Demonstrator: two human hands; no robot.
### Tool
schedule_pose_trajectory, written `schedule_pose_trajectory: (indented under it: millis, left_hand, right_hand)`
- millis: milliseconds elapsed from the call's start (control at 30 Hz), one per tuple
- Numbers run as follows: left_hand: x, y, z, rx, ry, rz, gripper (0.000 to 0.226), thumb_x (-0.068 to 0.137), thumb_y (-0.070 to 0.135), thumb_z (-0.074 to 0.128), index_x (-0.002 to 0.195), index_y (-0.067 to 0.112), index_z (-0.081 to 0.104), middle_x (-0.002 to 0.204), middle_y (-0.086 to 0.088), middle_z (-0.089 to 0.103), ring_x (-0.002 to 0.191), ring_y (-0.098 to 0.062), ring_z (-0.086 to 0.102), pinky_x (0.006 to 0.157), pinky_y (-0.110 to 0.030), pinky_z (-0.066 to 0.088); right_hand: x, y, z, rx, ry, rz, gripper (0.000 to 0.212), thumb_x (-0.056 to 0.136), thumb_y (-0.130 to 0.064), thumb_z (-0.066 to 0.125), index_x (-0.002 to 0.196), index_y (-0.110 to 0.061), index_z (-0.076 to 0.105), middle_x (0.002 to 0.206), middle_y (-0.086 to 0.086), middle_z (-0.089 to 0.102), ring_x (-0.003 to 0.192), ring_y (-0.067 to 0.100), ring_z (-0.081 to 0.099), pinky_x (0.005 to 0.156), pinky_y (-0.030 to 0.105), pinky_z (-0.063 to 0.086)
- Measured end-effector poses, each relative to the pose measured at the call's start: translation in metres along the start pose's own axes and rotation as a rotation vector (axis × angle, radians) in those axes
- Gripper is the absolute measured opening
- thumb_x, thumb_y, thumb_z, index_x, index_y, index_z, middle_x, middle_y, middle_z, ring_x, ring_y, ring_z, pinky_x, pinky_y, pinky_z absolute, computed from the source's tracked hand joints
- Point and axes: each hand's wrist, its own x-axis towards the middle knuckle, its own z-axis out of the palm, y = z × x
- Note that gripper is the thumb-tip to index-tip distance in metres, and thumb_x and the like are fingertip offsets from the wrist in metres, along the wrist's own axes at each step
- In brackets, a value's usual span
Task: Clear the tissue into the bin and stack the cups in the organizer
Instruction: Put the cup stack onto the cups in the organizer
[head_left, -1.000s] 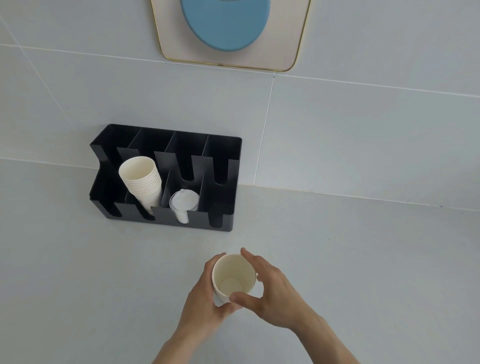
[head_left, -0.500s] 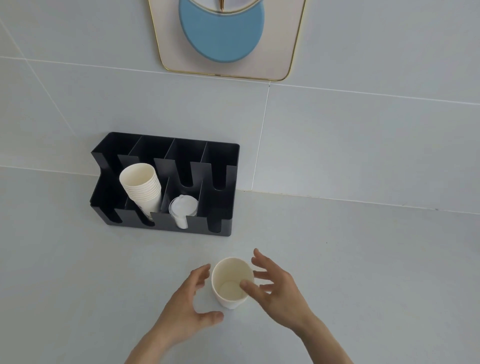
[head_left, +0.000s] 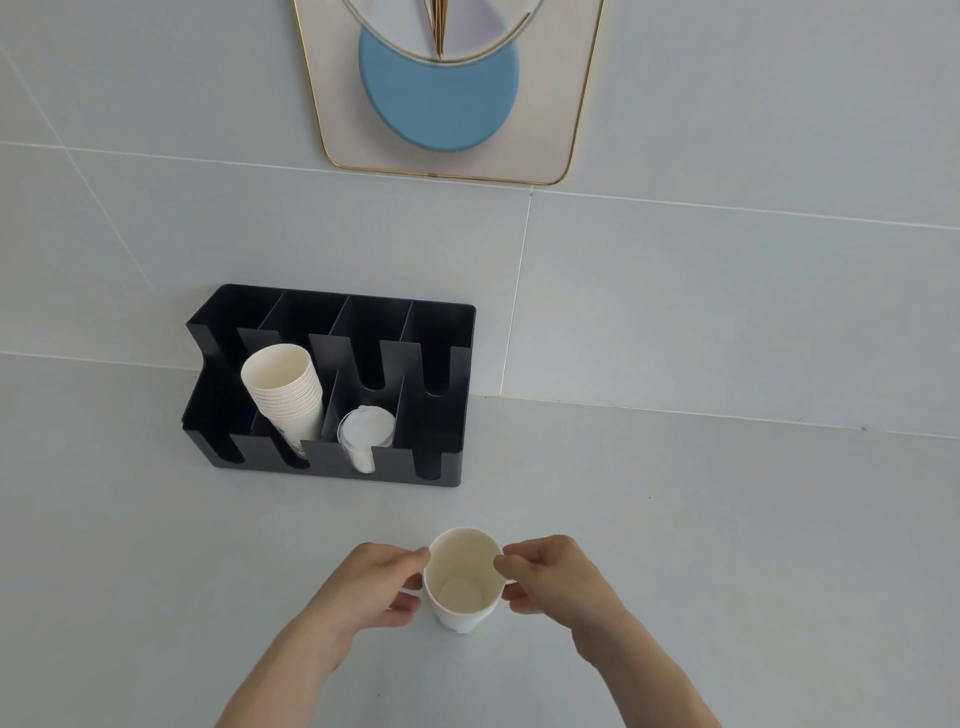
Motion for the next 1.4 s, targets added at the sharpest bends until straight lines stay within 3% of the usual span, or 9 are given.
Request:
schedule_pose_trajectory:
  millis: [133, 233, 333, 467, 567, 733, 933, 1100, 1400]
  left_hand:
    - [-0.001, -0.001, 0.005, -0.021, 0.012, -0.003, 0.020, 0.097, 0.025, 0.066, 0.097, 0.010, 0.080, 0.094, -0.011, 0.078, 0.085, -0.023, 0.078, 0.075, -0.031, 0.065]
    - [-0.002, -0.002, 0.004, -0.041, 0.005, 0.001, 0.019, 0.096, 0.022, 0.067, 0.095, 0.009, 0.081, 0.091, -0.010, 0.080, 0.079, -0.020, 0.078, 0.072, -0.028, 0.064]
    - [-0.002, -0.001, 0.004, -0.057, -0.004, -0.001, 0.020, 0.097, 0.021, 0.067, 0.094, 0.008, 0.082, 0.091, -0.011, 0.081, 0.082, -0.020, 0.079, 0.071, -0.026, 0.064]
    - [-0.005, 0.004, 0.001, -0.071, -0.017, 0.008, 0.021, 0.098, 0.020, 0.066, 0.093, 0.007, 0.082, 0.094, -0.014, 0.081, 0.087, -0.024, 0.079, 0.070, -0.025, 0.063]
    - [-0.006, 0.016, -0.009, -0.086, -0.028, 0.035, 0.023, 0.097, 0.022, 0.067, 0.092, 0.006, 0.083, 0.093, -0.014, 0.081, 0.088, -0.025, 0.079, 0.071, -0.025, 0.063]
    - [-0.008, 0.058, -0.041, -0.122, -0.012, 0.116, 0.024, 0.093, 0.031, 0.072, 0.091, 0.011, 0.085, 0.090, -0.010, 0.082, 0.084, -0.021, 0.080, 0.067, -0.024, 0.063]
    - [-0.014, 0.114, -0.094, -0.142, 0.029, 0.215, 0.029, 0.088, 0.040, 0.077, 0.085, 0.013, 0.086, 0.088, -0.010, 0.083, 0.083, -0.024, 0.080, 0.066, -0.028, 0.065]
    - [-0.017, 0.156, -0.149, -0.177, 0.074, 0.293, 0.040, 0.085, 0.046, 0.079, 0.095, 0.008, 0.082, 0.088, -0.011, 0.082, 0.081, -0.025, 0.080, 0.062, -0.027, 0.065]
    - [-0.012, 0.212, -0.248, -0.215, 0.140, 0.384, 0.041, 0.086, 0.042, 0.079, 0.097, 0.002, 0.077, 0.080, -0.012, 0.081, 0.064, -0.020, 0.078, 0.053, -0.025, 0.064]
  right_hand:
    - [-0.001, -0.001, 0.003, -0.033, 0.019, -0.015, 0.017, 0.085, -0.010, 0.059, 0.070, -0.017, 0.063, 0.071, 0.004, 0.053, 0.065, 0.012, 0.058, 0.068, 0.024, 0.052]
    - [-0.002, -0.001, 0.002, -0.026, 0.036, 0.004, 0.020, 0.085, -0.008, 0.060, 0.066, -0.002, 0.063, 0.069, 0.003, 0.057, 0.066, 0.013, 0.061, 0.070, 0.026, 0.055]
    - [-0.003, -0.003, 0.002, 0.002, 0.053, 0.022, 0.024, 0.084, -0.008, 0.062, 0.062, -0.008, 0.070, 0.066, 0.001, 0.062, 0.067, 0.014, 0.063, 0.078, 0.033, 0.061]
    - [-0.003, -0.008, 0.002, -0.010, 0.059, 0.015, 0.019, 0.085, -0.009, 0.062, 0.084, 0.007, 0.072, 0.072, 0.005, 0.065, 0.069, 0.014, 0.063, 0.085, 0.039, 0.061]
    - [-0.005, -0.025, -0.002, 0.012, 0.066, -0.017, 0.020, 0.085, -0.009, 0.062, 0.083, 0.008, 0.073, 0.072, 0.008, 0.068, 0.069, 0.015, 0.066, 0.084, 0.038, 0.061]
    - [-0.007, -0.079, -0.010, 0.076, 0.081, -0.095, 0.017, 0.088, -0.016, 0.068, 0.086, -0.008, 0.083, 0.088, 0.016, 0.081, 0.088, 0.026, 0.077, 0.079, 0.030, 0.065]
    - [-0.006, -0.157, -0.009, 0.087, 0.067, -0.226, 0.020, 0.091, -0.022, 0.072, 0.087, -0.006, 0.082, 0.083, 0.012, 0.081, 0.084, 0.025, 0.079, 0.076, 0.030, 0.065]
    - [0.002, -0.225, 0.006, 0.104, 0.084, -0.315, 0.022, 0.091, -0.026, 0.074, 0.090, -0.005, 0.081, 0.082, 0.011, 0.082, 0.081, 0.023, 0.079, 0.075, 0.031, 0.066]
    - [0.030, -0.327, 0.053, 0.151, 0.108, -0.357, 0.026, 0.089, -0.026, 0.077, 0.093, 0.000, 0.078, 0.086, 0.018, 0.081, 0.080, 0.026, 0.080, 0.076, 0.035, 0.066]
